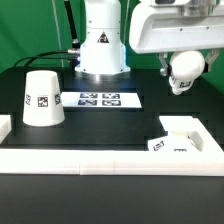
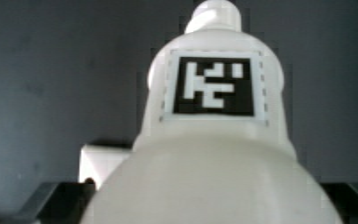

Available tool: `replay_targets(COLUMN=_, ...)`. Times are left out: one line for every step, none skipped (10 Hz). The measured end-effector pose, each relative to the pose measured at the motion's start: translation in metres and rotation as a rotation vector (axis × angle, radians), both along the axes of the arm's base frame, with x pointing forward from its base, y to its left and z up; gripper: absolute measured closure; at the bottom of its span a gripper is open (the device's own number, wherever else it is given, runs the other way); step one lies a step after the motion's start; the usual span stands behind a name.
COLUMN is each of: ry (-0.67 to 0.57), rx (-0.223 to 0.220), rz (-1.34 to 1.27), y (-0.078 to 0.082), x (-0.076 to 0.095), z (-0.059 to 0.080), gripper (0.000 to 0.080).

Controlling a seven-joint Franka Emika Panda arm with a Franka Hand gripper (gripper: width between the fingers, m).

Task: Assemble lamp

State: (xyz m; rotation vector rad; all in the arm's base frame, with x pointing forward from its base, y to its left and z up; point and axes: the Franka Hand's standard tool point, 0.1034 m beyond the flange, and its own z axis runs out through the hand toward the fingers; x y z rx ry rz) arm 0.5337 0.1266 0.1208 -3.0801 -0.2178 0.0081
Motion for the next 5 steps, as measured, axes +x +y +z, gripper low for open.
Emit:
replay_targets(ry=-0.057, rx=0.008, rz=-0.003, y=0.0, x=0.002, z=-0.001, gripper=0.0222)
replay_targets(ry=-0.141, rx=0.021, rz=-0.006, y=0.0, x=0.006, z=-0.001, gripper=0.0222)
replay_targets(ry=-0.226, rx=0.028, rz=0.017, y=-0.001, x=0.008, z=-0.003, gripper=0.0222)
replay_targets(ry=-0.273, rx=0.022, rz=0.073, y=-0.004, x=0.008, z=-0.009, gripper=0.0222)
replay_targets(ry=-0.279, rx=0.015, rz=0.108, y=-0.007, x=0.012, z=-0.007, gripper=0.0222)
